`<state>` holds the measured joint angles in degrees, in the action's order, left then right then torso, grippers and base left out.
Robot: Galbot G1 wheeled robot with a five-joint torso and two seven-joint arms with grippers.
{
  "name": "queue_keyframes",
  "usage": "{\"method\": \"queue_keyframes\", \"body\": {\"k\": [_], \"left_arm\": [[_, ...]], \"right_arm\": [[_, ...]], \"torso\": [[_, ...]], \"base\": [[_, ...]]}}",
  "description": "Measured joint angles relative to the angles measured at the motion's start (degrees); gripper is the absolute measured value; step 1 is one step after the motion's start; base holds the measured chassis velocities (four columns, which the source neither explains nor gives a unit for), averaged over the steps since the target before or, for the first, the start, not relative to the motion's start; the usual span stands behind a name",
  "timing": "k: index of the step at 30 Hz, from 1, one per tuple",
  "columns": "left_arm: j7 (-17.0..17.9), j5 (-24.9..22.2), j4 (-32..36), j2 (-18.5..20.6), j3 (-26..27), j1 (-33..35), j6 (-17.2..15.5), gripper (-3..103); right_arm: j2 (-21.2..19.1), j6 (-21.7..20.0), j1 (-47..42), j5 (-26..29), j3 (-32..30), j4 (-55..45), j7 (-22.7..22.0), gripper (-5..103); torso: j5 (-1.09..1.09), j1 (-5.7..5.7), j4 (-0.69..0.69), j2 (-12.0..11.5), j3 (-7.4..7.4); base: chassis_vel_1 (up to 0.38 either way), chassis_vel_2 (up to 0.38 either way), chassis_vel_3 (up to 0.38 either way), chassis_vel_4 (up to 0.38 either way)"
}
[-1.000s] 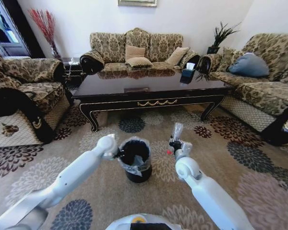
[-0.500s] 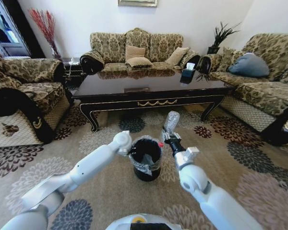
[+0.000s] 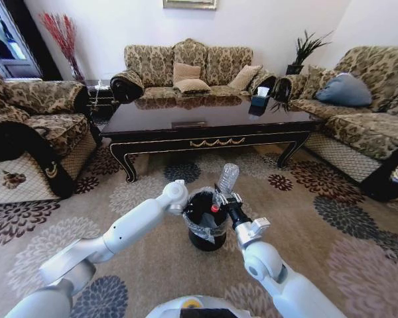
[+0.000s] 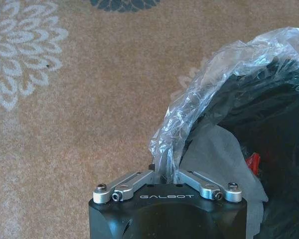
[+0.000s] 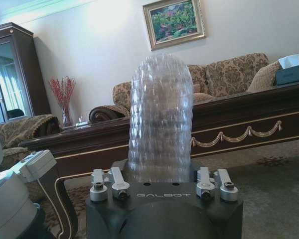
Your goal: Move to the front of the table and pick up the trash from the floor, then place it into the trash bin.
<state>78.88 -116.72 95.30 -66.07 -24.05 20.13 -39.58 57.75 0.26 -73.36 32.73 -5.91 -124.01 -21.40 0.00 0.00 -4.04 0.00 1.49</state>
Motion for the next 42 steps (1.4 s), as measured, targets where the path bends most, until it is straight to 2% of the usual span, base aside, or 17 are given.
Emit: {"method": "queue_keyframes", "body": {"k": [2,5,7,8,13,18,24,26,28,31,32,36,38,42], "left_arm": [[0.03,0.01,0.05,0.03,0.01,0.03,0.0,0],[0.06,0.01,0.54,0.42,0.14,0.17,0.02,0],[0.06,0.01,0.65,0.57,0.16,0.23,0.02,0],[0.08,0.02,0.83,0.92,0.24,0.39,0.02,0],[0.08,0.05,1.86,2.56,1.43,1.49,0.02,0],[0.08,0.24,2.85,3.99,3.38,3.47,-0.09,0],[0.05,0.33,3.77,7.62,10.49,7.43,-0.5,0],[0.03,0.35,3.89,8.07,11.33,7.89,-0.56,0],[-0.25,1.43,4.48,10.58,16.81,11.36,-0.39,0],[-0.27,2.16,5.34,12.83,20.79,14.58,-0.29,0],[-0.53,2.48,6.24,14.81,23.1,17.03,-0.3,0],[-1.32,3.43,6.78,17.51,26.24,20.35,-0.36,0],[-1.84,4.12,6.65,17.86,27.6,21.57,-0.36,0],[-2.36,5.4,5.6,18.01,28.64,22.55,-0.16,0]], "right_arm": [[0.0,-0.12,-0.01,0.03,-0.01,-0.11,0.0,64],[-0.07,-0.26,-0.13,0.36,-0.23,-0.29,-0.03,80],[-0.03,-0.28,-0.28,0.39,-0.28,-0.33,-0.04,80],[0.17,-0.33,-0.74,0.4,-0.37,-0.48,-0.07,91],[0.41,-0.47,-1.5,0.4,-0.7,-1.09,-0.16,99],[0.53,-0.48,-1.54,0.69,-1.01,-1.13,-0.4,100],[0.16,-0.46,-1.68,1.01,-1.57,-1.15,-0.62,100],[0.08,-0.46,-1.65,1.08,-1.56,-1.15,-0.62,100],[-0.3,-0.45,-1.0,1.31,-1.09,-0.85,-0.63,100],[-0.56,-0.45,0.25,1.78,-0.25,-0.19,-0.63,100],[-0.73,-0.5,1.18,2.21,0.38,0.31,-0.49,100],[-0.84,-0.56,1.57,2.42,0.88,1.07,-0.12,100],[-0.83,-0.58,1.47,2.36,0.94,1.26,-0.06,100],[-0.73,-0.68,1.24,2.32,0.92,1.41,-0.04,100]], "torso": [[0.0,0.0,0.0,0.0,0.0],[-0.01,0.0,0.0,0.0,0.0],[-0.01,0.0,0.0,0.0,0.0],[-0.01,0.0,0.0,0.0,0.0],[-0.01,0.0,-0.01,0.0,0.0],[-0.01,0.0,0.01,0.0,0.0],[-0.02,0.0,-0.01,0.0,0.0],[-0.02,0.0,-0.01,0.0,0.0],[-0.03,0.0,-0.03,0.0,0.0],[-0.01,0.0,-0.01,0.0,0.0],[-0.02,0.0,0.09,0.0,0.0],[-0.01,0.0,0.05,0.0,-0.01],[-0.03,0.0,-0.01,0.0,0.0],[-0.02,0.0,-0.02,0.0,0.0]], "base": [[0.0,0.0,0.0,0.0],[0.0,0.0,0.0,0.0],[0.0,0.0,0.0,0.0],[0.0,0.0,0.0,0.0],[0.0,0.0,0.0,0.0],[0.0,0.0,0.0,0.0],[0.0,0.0,0.0,0.0],[0.0,0.0,0.0,0.0],[0.0,0.0,0.0,0.0],[0.0,0.0,0.0,0.0],[0.0,0.0,0.0,0.0],[0.0,0.0,0.0,0.0],[0.0,0.0,0.0,0.0],[0.0,0.0,0.0,0.0]]}}
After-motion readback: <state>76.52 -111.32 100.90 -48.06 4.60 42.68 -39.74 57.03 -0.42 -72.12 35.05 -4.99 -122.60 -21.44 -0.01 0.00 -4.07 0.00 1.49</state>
